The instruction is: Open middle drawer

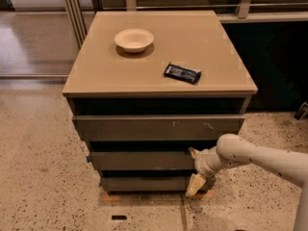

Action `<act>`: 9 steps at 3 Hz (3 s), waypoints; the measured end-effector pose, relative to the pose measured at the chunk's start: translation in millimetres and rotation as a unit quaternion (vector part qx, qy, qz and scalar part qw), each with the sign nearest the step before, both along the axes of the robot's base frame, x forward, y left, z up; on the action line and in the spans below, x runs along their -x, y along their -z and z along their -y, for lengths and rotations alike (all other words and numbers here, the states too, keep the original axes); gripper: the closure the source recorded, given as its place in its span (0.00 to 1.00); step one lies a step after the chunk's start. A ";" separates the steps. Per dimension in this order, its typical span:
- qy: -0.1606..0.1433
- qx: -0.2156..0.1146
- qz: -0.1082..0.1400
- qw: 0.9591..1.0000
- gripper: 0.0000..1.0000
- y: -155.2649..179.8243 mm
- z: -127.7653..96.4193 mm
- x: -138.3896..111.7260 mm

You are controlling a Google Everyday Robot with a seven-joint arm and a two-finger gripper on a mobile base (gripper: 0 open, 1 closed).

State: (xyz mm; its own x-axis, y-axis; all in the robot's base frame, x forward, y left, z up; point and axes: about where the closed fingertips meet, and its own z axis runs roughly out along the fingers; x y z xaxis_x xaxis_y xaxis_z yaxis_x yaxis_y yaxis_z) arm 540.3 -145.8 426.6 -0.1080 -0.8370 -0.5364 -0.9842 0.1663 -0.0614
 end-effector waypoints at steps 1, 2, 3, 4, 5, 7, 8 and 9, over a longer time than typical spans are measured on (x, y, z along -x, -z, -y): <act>-0.022 -0.003 0.013 1.000 0.00 5.7 -9.7 -33.2; -0.025 0.003 0.004 1.000 0.00 9.3 -10.9 -37.0; -0.026 0.012 -0.007 1.000 0.00 11.0 -8.4 -40.5; -0.023 0.023 -0.024 0.999 0.00 7.2 -3.7 -34.9; -0.019 0.029 -0.045 0.998 0.00 1.8 0.1 -21.0; -0.028 0.026 -0.106 0.994 0.00 5.8 -0.4 12.8; -0.028 0.026 -0.107 0.994 0.00 4.6 -0.4 12.9; -0.041 0.013 -0.141 0.989 0.00 -6.8 3.3 39.8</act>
Offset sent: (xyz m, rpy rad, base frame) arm 0.0511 0.0113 -0.0061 0.0087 -0.0413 0.0660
